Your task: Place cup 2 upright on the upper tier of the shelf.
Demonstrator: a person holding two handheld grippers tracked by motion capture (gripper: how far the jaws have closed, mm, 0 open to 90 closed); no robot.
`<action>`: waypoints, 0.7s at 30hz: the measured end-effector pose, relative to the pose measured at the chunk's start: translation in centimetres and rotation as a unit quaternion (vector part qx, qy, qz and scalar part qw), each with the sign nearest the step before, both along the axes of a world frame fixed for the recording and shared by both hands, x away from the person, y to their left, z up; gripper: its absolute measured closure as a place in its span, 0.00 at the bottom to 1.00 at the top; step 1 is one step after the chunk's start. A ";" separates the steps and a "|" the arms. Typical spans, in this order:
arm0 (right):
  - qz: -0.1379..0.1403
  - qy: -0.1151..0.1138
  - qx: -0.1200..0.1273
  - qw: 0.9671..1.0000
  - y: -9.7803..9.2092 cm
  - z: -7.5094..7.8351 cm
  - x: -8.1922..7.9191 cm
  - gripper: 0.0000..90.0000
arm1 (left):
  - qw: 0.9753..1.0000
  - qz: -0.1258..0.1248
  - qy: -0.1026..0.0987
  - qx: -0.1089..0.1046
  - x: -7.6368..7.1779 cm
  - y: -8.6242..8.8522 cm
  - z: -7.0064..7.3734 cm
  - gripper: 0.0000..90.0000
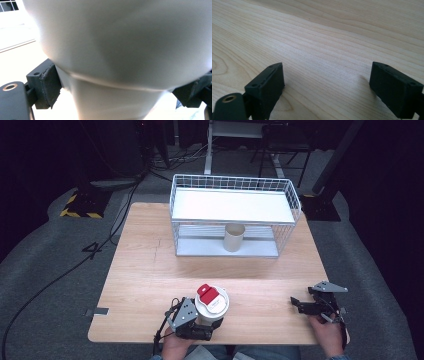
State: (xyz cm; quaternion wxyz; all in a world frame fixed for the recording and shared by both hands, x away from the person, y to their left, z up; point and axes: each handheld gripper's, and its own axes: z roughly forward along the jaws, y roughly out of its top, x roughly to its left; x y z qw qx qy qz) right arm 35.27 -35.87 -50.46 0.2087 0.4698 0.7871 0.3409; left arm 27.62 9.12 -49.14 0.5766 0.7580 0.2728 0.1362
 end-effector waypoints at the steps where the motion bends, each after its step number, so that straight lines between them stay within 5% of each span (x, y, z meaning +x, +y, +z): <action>1: 0.000 0.000 0.000 1.000 0.0 0.0 0.0 0.14 | 1.000 -0.001 0.000 0.000 0.0 0.0 0.1 0.12; 10: -0.003 0.000 0.000 1.000 0.1 0.0 0.0 0.14 | 1.000 -0.009 -0.017 0.000 -0.4 0.3 1.6 0.13; 21: -0.005 0.000 -0.001 1.000 0.1 0.0 0.0 0.14 | 1.000 -0.018 -0.011 0.008 -0.3 0.7 4.0 0.13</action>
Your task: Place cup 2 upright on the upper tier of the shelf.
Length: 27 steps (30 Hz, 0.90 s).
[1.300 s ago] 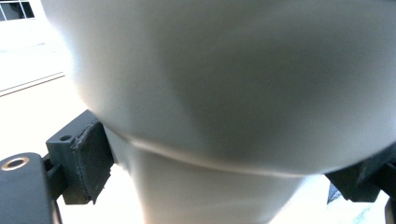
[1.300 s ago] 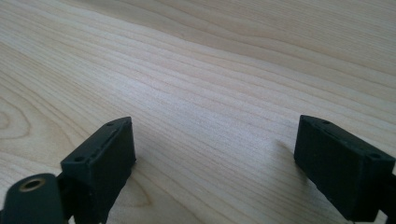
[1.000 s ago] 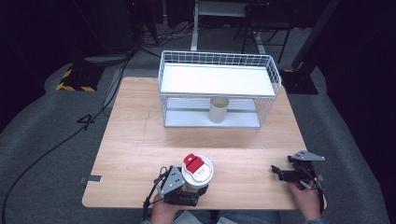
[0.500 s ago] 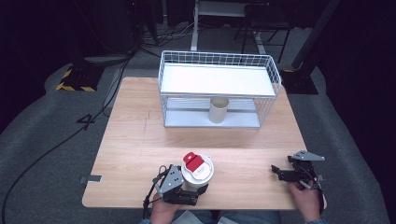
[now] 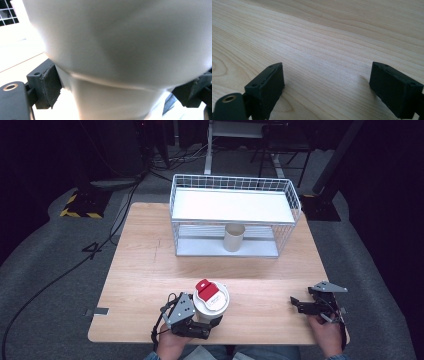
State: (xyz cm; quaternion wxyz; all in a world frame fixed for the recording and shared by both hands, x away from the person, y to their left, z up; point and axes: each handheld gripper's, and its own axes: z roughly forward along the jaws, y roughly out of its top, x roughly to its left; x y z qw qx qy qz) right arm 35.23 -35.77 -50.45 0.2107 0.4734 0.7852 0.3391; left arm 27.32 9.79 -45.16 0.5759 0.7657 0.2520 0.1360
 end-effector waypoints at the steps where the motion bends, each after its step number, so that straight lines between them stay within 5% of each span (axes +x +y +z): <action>1: 0.000 0.000 0.000 1.000 0.0 0.0 0.0 0.14 | 1.000 0.000 0.002 0.002 0.0 0.0 0.3 0.13; 5: 0.000 0.000 0.000 1.000 0.0 0.0 0.0 0.14 | 1.000 -0.001 0.015 -0.001 0.2 0.2 1.4 0.13; 27: 0.000 0.000 0.001 1.000 0.0 0.0 0.0 0.14 | 1.000 -0.002 -0.007 -0.001 1.5 0.5 6.7 0.13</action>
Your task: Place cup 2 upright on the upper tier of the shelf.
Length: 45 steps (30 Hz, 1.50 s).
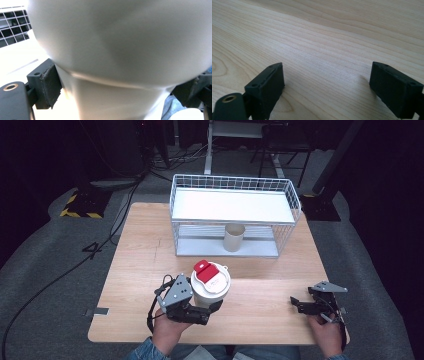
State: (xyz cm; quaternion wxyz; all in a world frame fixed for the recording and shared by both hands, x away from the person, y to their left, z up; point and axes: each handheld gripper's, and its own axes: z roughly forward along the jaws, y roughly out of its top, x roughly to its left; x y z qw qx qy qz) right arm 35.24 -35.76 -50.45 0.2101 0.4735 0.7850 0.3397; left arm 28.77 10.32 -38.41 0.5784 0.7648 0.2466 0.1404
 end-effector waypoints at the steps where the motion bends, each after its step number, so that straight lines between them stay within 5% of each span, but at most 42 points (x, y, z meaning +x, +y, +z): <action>1: 0.000 0.000 0.000 1.000 0.0 0.0 0.0 0.14 | 1.000 0.000 0.001 -0.001 0.1 0.0 0.3 0.13; 22: 0.003 -0.001 0.000 1.000 0.0 0.0 0.0 0.14 | 1.000 0.002 -0.009 -0.009 4.4 -1.2 6.0 0.13; 45: 0.001 0.000 0.000 1.000 0.1 0.0 0.0 0.14 | 0.999 0.017 -0.018 -0.022 8.7 -2.2 10.2 0.13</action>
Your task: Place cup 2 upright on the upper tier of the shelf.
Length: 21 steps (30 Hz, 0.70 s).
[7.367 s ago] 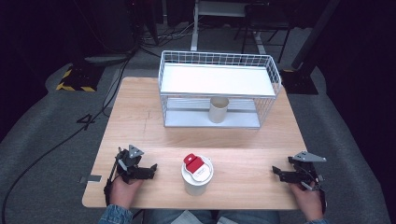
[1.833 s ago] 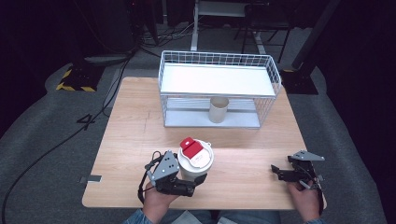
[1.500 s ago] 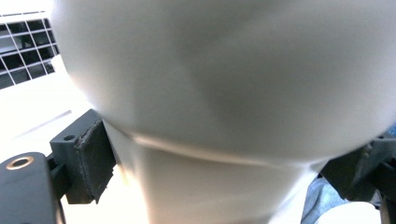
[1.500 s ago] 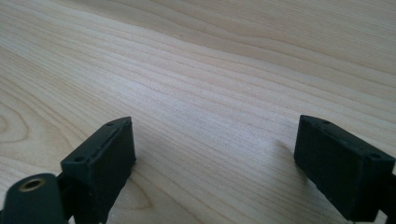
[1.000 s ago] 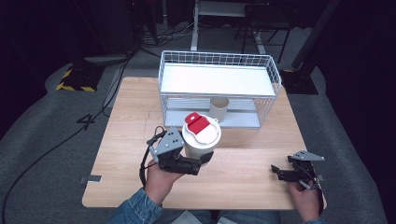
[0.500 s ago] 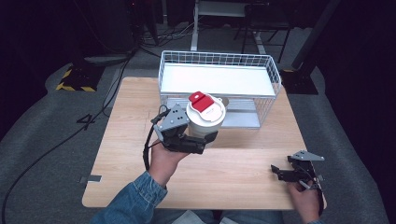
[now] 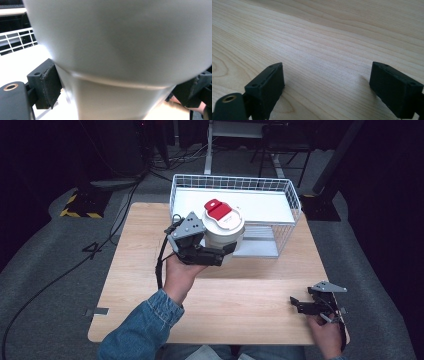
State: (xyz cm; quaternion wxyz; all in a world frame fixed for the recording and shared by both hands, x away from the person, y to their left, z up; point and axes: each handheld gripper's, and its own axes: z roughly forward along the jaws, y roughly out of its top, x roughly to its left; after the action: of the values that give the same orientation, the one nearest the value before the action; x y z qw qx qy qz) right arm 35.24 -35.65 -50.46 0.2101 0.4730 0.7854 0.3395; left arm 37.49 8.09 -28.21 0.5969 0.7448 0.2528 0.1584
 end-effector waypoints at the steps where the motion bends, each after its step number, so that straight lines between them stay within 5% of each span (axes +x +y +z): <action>1: 0.000 0.000 0.000 1.000 0.0 0.0 0.0 0.14 | 1.000 0.002 -0.001 0.001 0.2 0.0 0.2 0.13; 21: 0.000 0.000 0.000 1.000 0.0 0.0 0.0 0.14 | 0.998 0.047 -0.017 -0.025 5.0 -0.8 2.7 0.13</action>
State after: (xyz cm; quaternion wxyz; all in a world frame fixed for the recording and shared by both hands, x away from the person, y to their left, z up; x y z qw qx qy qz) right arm 35.25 -35.65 -50.46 0.2104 0.4731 0.7854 0.3394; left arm 42.50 7.31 -25.49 0.6116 0.7139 0.2815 0.1922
